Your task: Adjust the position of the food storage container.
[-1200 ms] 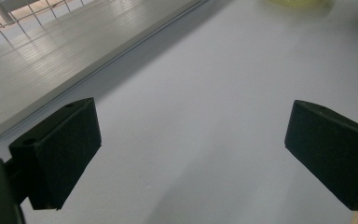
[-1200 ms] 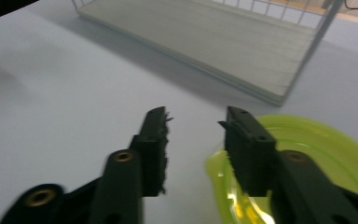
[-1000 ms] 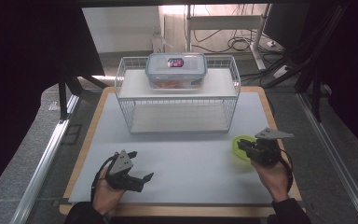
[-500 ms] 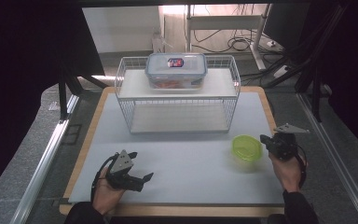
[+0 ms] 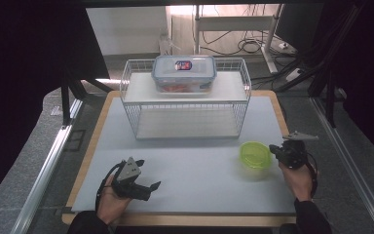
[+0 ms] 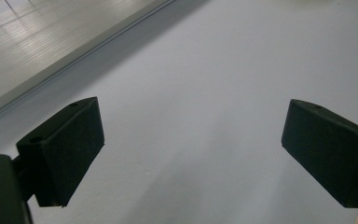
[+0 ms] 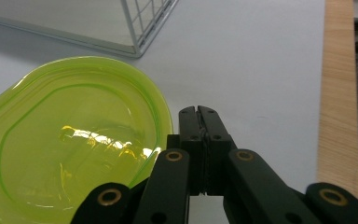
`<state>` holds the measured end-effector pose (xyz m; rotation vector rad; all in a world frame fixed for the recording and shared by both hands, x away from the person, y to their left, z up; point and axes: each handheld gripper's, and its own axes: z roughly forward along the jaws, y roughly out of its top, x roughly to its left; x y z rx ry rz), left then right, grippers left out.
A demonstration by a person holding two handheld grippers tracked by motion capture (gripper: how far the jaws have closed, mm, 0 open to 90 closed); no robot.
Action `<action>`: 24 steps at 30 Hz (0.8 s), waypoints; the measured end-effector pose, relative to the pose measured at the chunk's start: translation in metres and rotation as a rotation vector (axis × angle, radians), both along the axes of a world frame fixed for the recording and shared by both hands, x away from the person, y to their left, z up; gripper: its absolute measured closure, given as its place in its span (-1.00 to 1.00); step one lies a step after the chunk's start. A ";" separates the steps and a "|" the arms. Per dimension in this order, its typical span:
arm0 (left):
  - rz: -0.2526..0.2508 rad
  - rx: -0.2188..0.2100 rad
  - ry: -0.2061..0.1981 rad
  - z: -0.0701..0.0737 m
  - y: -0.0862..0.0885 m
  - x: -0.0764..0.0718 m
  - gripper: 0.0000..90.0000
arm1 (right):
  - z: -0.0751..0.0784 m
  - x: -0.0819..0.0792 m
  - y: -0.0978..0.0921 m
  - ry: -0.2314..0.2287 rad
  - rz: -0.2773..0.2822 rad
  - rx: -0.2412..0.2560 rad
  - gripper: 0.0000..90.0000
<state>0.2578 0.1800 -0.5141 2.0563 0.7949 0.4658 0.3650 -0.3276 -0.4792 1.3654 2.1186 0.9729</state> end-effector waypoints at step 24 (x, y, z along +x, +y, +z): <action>-0.010 0.021 0.013 -0.002 -0.003 0.001 -0.87 | -0.007 -0.015 0.081 0.062 0.210 0.074 0.96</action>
